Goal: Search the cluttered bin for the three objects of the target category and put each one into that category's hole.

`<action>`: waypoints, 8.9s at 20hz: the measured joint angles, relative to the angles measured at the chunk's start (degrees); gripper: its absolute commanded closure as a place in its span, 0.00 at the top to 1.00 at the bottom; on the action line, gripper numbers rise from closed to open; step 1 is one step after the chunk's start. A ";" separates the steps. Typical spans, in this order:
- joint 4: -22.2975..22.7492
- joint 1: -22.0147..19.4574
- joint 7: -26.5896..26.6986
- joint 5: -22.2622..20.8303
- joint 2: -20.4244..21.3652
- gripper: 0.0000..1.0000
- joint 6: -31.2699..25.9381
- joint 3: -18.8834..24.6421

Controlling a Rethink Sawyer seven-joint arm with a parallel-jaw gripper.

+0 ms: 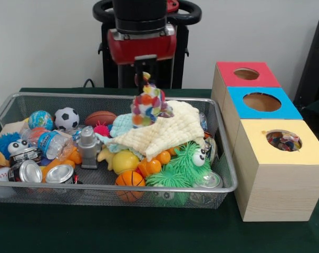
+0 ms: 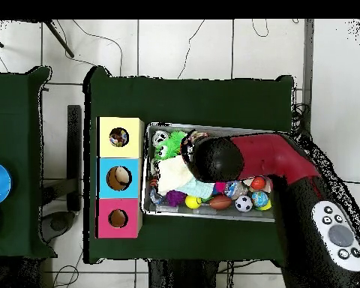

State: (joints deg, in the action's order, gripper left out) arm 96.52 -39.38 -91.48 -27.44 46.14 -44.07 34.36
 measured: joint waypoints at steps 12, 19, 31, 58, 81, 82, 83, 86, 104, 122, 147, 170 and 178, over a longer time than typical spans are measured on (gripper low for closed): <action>-5.61 10.02 -0.60 3.57 -3.63 0.00 -0.31 -4.90; -13.82 13.15 -0.60 6.32 -5.79 0.00 -4.87 -6.21; -20.28 15.26 -0.60 7.80 -6.66 0.00 -5.95 -9.45; -24.19 23.06 -0.64 13.62 -9.35 0.00 -7.79 -18.30; -28.00 23.49 -0.64 15.57 -8.87 0.00 -11.16 -21.77; -28.09 23.76 -0.64 15.73 -8.86 0.00 -11.34 -21.98; -28.19 24.03 -0.64 15.89 -8.86 0.00 -11.51 -22.20; -28.87 25.01 -0.64 16.64 -8.85 0.00 -12.79 -22.66; -35.72 28.55 -0.64 19.17 -8.94 0.00 -20.69 -24.60; -43.80 31.25 -0.64 21.43 -9.32 0.00 -25.94 -26.32; -40.69 34.11 -4.81 27.53 -14.01 0.00 -25.14 -30.08; -33.70 34.40 -6.27 31.26 -18.63 0.00 -17.35 -32.33; -33.70 34.76 -6.27 31.26 -19.57 0.00 -17.35 -34.42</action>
State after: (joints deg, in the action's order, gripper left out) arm 62.82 -4.62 -97.75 3.82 26.57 -61.43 -0.05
